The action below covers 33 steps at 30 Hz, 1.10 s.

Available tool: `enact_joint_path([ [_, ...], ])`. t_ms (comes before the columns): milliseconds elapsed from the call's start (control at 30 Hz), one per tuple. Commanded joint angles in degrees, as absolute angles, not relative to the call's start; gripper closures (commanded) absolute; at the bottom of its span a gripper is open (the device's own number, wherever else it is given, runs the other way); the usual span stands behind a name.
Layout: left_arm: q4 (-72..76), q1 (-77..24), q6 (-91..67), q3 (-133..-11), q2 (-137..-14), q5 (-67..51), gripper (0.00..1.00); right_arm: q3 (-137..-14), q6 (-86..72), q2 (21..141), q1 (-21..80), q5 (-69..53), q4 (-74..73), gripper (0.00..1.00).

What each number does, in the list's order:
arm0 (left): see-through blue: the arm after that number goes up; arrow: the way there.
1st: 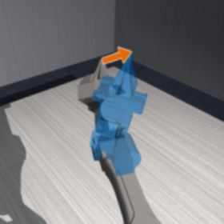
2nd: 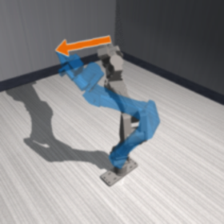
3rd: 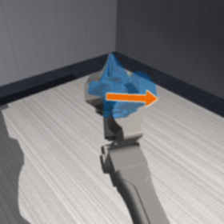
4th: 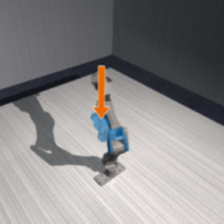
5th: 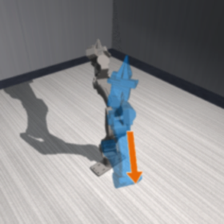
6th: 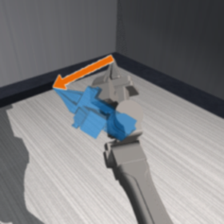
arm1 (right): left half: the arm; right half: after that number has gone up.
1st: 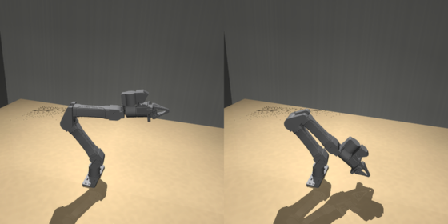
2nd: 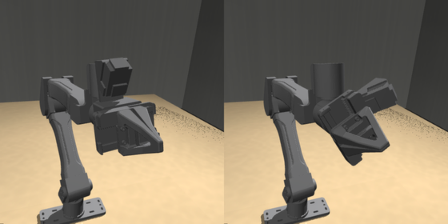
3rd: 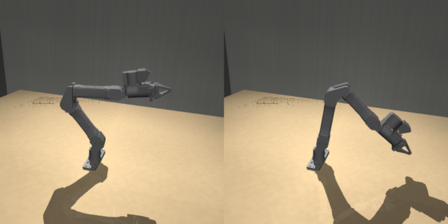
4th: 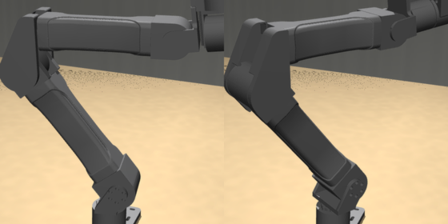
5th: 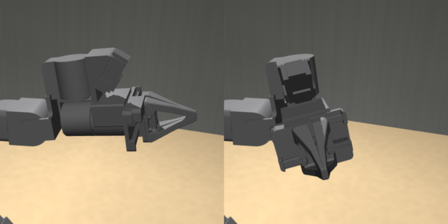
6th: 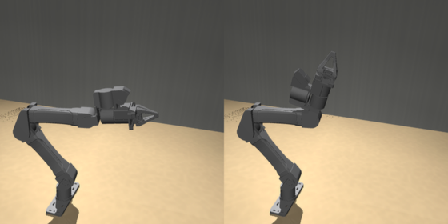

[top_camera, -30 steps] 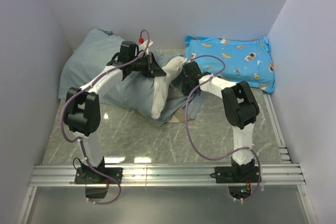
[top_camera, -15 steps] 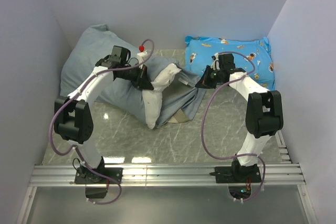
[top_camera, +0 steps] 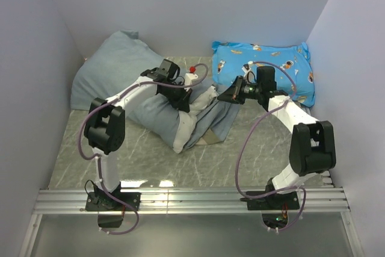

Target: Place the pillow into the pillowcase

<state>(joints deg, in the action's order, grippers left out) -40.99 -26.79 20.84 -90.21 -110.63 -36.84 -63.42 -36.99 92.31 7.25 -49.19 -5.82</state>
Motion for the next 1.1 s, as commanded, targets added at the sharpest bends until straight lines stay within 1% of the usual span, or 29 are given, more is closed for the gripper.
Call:
enact_joint_path([
  [0,-46.1,-26.3,17.3,-92.0,-117.1,-28.1,1.0,-60.6,-40.5,85.9,6.1,-54.0,4.7,1.0],
  [67,-45.7,-26.2,16.4,-93.2,-118.6,-28.8,1.0,-58.4,-39.2,84.5,6.1,-53.3,3.4,1.0],
  [133,-45.2,-26.2,14.9,-93.8,-119.4,-29.4,1.0,-58.7,-32.2,85.3,6.2,-50.9,-4.4,1.0],
  [167,-45.3,-26.2,14.9,-93.9,-119.6,-30.1,1.0,-59.3,-29.3,86.5,6.1,-46.5,-8.0,1.0],
  [200,-45.3,-26.1,14.3,-93.9,-119.6,-30.4,1.0,-60.1,-24.2,87.7,6.2,-43.6,-15.0,1.0],
  [233,-45.1,-26.2,14.0,-93.8,-119.6,-31.2,1.0,-62.8,-22.3,91.2,6.4,-39.5,-18.6,1.0],
  [267,-45.0,-26.2,14.0,-93.7,-119.4,-32.2,1.0,-64.2,-20.7,93.0,6.8,-36.2,-21.6,0.9],
  [300,-44.7,-26.2,14.0,-93.6,-119.3,-32.8,1.0,-65.4,-20.3,94.5,6.9,-34.3,-24.5,0.85],
  [333,-44.4,-26.4,13.8,-93.4,-119.2,-33.0,1.0,-66.2,-20.8,95.8,6.9,-33.4,-24.6,0.77],
  [367,-44.2,-26.5,13.6,-93.4,-119.1,-33.5,1.0,-66.4,-21.5,97.2,7.0,-33.2,-23.9,0.63],
  [400,-44.2,-26.6,13.2,-93.5,-119.1,-33.8,1.0,-66.7,-23.4,97.9,7.5,-32.8,-23.4,0.57],
  [433,-43.6,-26.8,12.7,-93.4,-119.2,-33.7,1.0,-67.3,-24.4,98.4,7.8,-32.8,-22.9,0.41],
  [467,-43.2,-27.1,12.7,-93.3,-119.1,-33.8,1.0,-67.8,-25.1,99.4,8.2,-32.8,-22.6,0.22],
  [600,-42.3,-27.8,12.1,-93.0,-118.8,-33.7,1.0,-71.0,-27.2,101.1,9.7,-32.8,-23.2,0.19],
  [633,-42.1,-27.9,12.0,-93.0,-118.8,-33.9,1.0,-72.4,-26.6,101.4,10.5,-31.1,-23.8,0.19],
  [667,-42.0,-27.9,12.0,-93.0,-118.8,-33.9,1.0,-73.5,-25.8,101.8,11.3,-29.3,-24.6,0.02],
  [733,-42.0,-28.0,12.0,-93.2,-118.7,-34.2,1.0,-76.4,-23.0,103.5,13.8,-21.0,-28.5,0.02],
  [767,-41.8,-28.0,11.9,-93.2,-118.8,-34.2,1.0,-77.3,-22.5,104.3,14.2,-18.7,-29.4,0.02],
  [867,-41.4,-27.9,11.3,-92.9,-118.4,-35.2,1.0,-80.6,-21.7,108.6,15.0,-12.9,-32.7,0.06],
  [933,-40.5,-27.9,10.5,-92.4,-117.4,-36.1,1.0,-81.8,-21.6,110.6,15.0,-11.5,-34.0,0.08],
  [967,-40.2,-27.6,10.2,-92.1,-116.9,-36.6,1.0,-81.9,-21.4,112.4,15.0,-10.3,-34.4,0.12],
  [1033,-39.1,-27.1,9.1,-91.7,-115.4,-38.2,1.0,-80.9,-21.0,113.2,14.6,-10.0,-34.1,0.16],
  [1067,-38.9,-26.1,8.7,-91.5,-115.0,-39.2,1.0,-80.1,-20.7,112.8,14.3,-10.0,-33.5,0.21],
])
